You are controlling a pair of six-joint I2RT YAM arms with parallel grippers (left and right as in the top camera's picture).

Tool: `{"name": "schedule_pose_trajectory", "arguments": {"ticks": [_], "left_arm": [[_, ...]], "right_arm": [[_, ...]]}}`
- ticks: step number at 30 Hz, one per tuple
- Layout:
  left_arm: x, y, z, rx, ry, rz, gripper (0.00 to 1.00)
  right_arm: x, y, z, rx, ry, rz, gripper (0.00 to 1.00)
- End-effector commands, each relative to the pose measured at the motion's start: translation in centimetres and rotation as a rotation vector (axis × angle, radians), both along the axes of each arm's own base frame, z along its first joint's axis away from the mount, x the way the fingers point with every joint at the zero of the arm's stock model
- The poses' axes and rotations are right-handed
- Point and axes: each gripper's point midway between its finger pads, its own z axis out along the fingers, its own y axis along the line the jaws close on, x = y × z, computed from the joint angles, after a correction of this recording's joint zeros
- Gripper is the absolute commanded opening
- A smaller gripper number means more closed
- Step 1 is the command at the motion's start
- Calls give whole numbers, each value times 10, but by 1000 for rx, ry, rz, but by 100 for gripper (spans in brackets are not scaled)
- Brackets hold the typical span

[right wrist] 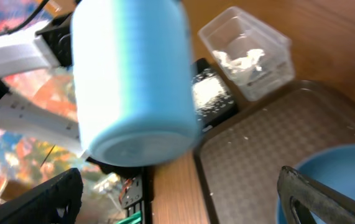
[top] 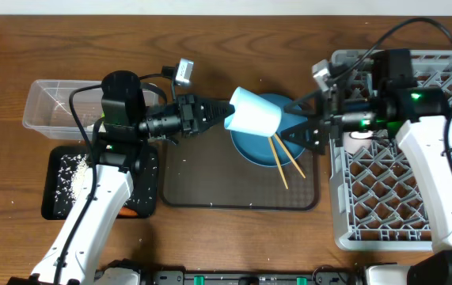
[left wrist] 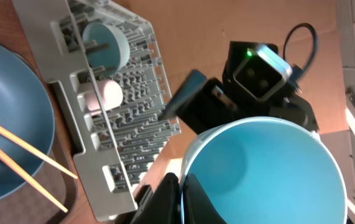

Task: Sort waste into correct bins and load items into the dishwasher rack
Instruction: 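Grasp the light blue cup with the right gripper from the left gripper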

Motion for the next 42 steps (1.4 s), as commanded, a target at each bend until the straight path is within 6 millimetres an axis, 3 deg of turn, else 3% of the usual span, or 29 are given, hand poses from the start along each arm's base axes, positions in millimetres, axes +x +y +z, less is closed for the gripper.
{"name": "schedule_pose_trajectory", "arguments": {"ticks": [1,15,22,27,42], "left_arm": [[7,1,4,5,-19,26,6],[5,0,4,2,-18,14,6],[4,0,4,1,-18,10,6],[3,0,3,0,-16,7,6],[-1,0,-3,0,-1,-8,6]], "right_arm": [[-14,16,15,49,-69,80,99],[-23,41,25,95,-183,178,98],[-30,55,29,111,-236,229,88],[-29,55,28,108,-238,226,83],[-17,52,34,117,-274,196,82]]}}
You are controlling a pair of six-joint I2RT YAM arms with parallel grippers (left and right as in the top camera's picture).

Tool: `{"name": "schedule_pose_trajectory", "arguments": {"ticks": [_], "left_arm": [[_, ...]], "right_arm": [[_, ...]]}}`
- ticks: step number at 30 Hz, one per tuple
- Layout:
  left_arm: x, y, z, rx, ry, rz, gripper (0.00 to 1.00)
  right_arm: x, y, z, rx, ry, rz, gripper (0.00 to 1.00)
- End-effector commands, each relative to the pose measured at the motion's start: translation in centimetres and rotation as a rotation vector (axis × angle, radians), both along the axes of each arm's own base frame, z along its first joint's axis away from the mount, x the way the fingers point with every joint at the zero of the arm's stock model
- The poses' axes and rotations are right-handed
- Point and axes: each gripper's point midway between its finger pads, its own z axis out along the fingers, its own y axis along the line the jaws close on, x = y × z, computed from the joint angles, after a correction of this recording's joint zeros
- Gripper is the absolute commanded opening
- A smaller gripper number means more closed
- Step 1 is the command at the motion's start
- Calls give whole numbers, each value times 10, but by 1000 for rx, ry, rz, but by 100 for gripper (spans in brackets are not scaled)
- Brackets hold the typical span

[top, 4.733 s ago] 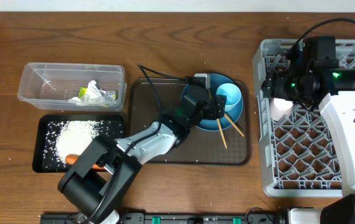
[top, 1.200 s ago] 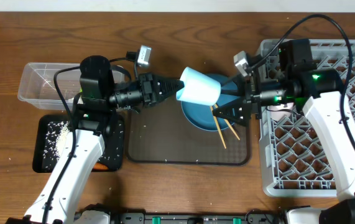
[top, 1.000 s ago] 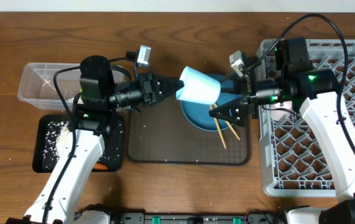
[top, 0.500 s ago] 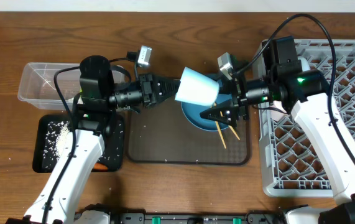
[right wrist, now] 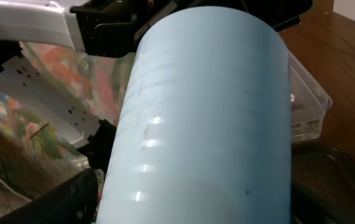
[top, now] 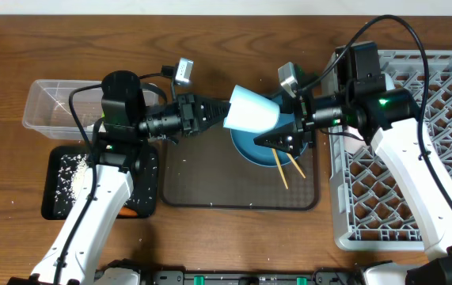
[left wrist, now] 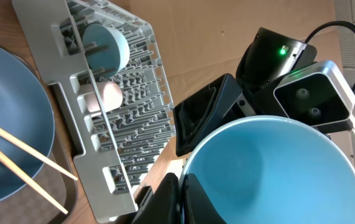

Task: Sort waste into correct bins and load items into the dishwasher rack
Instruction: 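Grasp the light blue cup with the right gripper from the left gripper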

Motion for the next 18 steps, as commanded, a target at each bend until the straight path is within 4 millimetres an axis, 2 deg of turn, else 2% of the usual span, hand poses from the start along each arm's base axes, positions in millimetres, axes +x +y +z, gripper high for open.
{"name": "schedule_pose_trajectory", "arguments": {"ticks": [1,7,12,18], "left_arm": [[-1,0,-4,1,5,-10,6],[-1,0,-4,1,5,-9,6],[-3,-1,-4,-2,5,-19,6],[-13,-7,-5,-2,-5,-71,6]], "right_arm": [[-6,0,15,45,-12,28,80],[-6,0,15,44,-13,28,70],[-5,0,15,42,-16,24,50],[1,-5,15,42,-29,4,47]]}}
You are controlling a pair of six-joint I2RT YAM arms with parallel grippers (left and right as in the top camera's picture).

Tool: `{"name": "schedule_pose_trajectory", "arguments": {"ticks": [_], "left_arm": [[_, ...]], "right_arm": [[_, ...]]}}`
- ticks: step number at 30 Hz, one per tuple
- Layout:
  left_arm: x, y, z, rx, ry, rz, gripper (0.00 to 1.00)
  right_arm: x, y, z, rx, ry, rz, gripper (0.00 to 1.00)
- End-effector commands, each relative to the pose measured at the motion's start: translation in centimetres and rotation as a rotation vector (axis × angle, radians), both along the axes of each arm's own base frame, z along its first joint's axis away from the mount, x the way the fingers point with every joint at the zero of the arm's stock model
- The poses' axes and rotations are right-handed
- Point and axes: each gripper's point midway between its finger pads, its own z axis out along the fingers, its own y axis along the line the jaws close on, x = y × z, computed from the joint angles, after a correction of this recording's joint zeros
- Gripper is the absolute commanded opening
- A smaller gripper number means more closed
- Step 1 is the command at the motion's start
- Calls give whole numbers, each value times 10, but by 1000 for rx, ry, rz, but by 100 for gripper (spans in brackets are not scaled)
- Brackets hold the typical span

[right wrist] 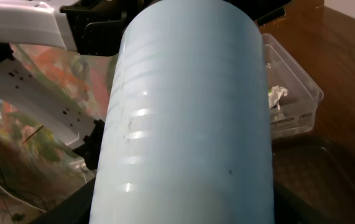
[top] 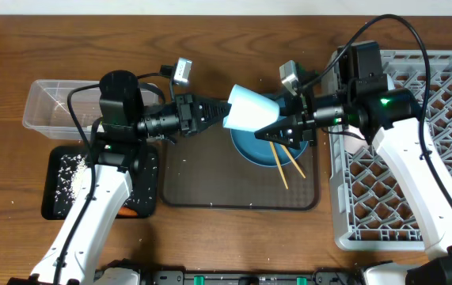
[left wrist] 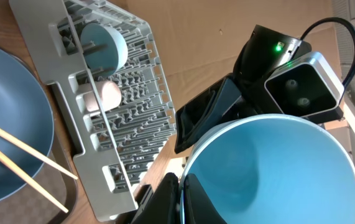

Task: Sort waste into correct bins and load items into the dishwasher rack
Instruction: 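Grasp the light blue cup with the right gripper from the left gripper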

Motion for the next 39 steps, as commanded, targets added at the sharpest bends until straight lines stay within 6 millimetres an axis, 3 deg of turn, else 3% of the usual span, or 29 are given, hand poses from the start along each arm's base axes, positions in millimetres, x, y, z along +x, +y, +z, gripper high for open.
{"name": "schedule_pose_trajectory", "arguments": {"ticks": [1,9,19,26,35,39], "left_arm": [[-12,-10,-8,7,3,-64,7],[-28,-24,-22,42,22,-122,6],[-28,-25,-22,46,21,-117,11],[-28,-25,-22,45,20,-117,11],[-21,-17,-21,43,15,-88,6],[-20,-15,-21,44,15,-83,6]], "right_arm": [[-3,-3,18,58,-45,25,47],[5,-8,20,61,-30,-3,46],[7,-8,22,65,-40,-5,46],[7,-8,22,65,-40,-5,61],[8,-9,21,61,-36,-13,64],[8,-10,19,53,-26,-18,74]]}}
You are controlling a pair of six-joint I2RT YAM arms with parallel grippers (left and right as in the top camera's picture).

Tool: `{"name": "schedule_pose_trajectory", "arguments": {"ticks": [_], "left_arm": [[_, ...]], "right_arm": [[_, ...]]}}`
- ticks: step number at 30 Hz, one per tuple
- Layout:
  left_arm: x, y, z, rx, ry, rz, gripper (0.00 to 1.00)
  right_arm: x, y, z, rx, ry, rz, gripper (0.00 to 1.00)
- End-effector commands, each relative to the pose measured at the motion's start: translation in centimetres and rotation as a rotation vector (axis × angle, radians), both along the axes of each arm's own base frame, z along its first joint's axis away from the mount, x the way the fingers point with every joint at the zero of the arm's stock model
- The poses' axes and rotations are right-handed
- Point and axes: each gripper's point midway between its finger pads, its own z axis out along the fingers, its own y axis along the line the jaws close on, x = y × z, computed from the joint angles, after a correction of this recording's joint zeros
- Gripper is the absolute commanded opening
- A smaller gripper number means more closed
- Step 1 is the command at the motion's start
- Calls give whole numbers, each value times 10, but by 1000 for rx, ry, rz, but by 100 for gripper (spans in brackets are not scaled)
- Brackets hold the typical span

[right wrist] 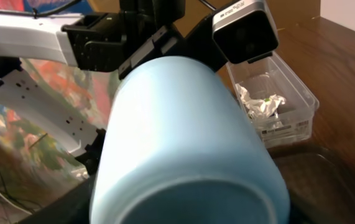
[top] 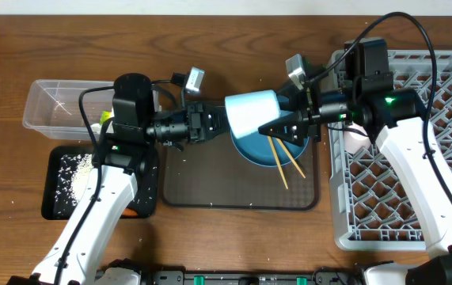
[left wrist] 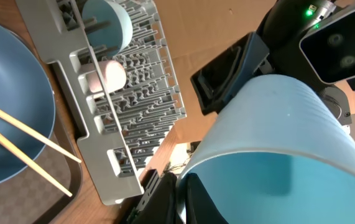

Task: Sort waste into correct bins and load items into the dishwasher rack
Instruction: 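Grasp the light blue cup with the right gripper from the left gripper, then release with the left gripper and carry the cup right to the rack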

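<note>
A light blue cup (top: pixel 251 112) hangs on its side above the blue plate (top: pixel 251 152), mouth toward the left arm. My left gripper (top: pixel 219 123) is shut on its rim; in the left wrist view the rim (left wrist: pixel 227 163) sits pinched in the gripper (left wrist: pixel 180 182). My right gripper (top: pixel 281 113) straddles the cup's base end, one finger (top: pixel 277 128) showing under it. The cup's base (right wrist: pixel 189 155) fills the right wrist view and touches both dark fingers. Two chopsticks (top: pixel 286 165) lie on the plate. The dishwasher rack (top: pixel 400 198) stands at the right.
A brown tray (top: pixel 210 182) carries the plate. A clear bin (top: pixel 51 107) with crumpled waste and a black bin (top: pixel 67 182) with white crumbs stand at the left. The rack holds a blue cup (left wrist: pixel 106 18) and a small white item (left wrist: pixel 106 74) at its near-left end.
The cup has tipped to lie more level and sits a little further right. My left arm has shifted right with it. The cup's base now sits deeper in the right gripper, against both fingers.
First my left gripper held the cup by its rim over the plate while the right gripper stood open near the rack's edge. Then the right gripper was at the cup's base, open around it. Now both grippers are on the cup, which lies more level.
</note>
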Motion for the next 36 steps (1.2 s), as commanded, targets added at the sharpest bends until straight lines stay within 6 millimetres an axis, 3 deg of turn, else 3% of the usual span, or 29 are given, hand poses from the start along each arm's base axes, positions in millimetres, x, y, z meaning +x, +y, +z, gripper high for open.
{"name": "schedule_pose_trajectory", "arguments": {"ticks": [1,6,16,24,31,34,36], "left_arm": [[-4,-1,-5,0,1,-26,6],[-3,-1,-3,-4,-18,-25,6],[-3,-1,-3,-4,-19,-25,6],[-3,-1,-3,-4,-19,-26,6],[-3,-1,-3,-4,-20,-25,7],[-3,-1,-3,-4,-20,-25,8],[-3,-1,-3,-4,-19,-25,15]], "right_arm": [[2,-4,9,7,-32,-10,77],[5,-6,-1,-43,-11,-45,79],[5,-5,0,-41,-16,-44,72],[9,-5,3,-33,-49,-45,75],[9,-5,3,-31,-55,-45,58],[10,-5,4,-30,-62,-47,56],[11,-5,4,-29,-67,-47,52]]}}
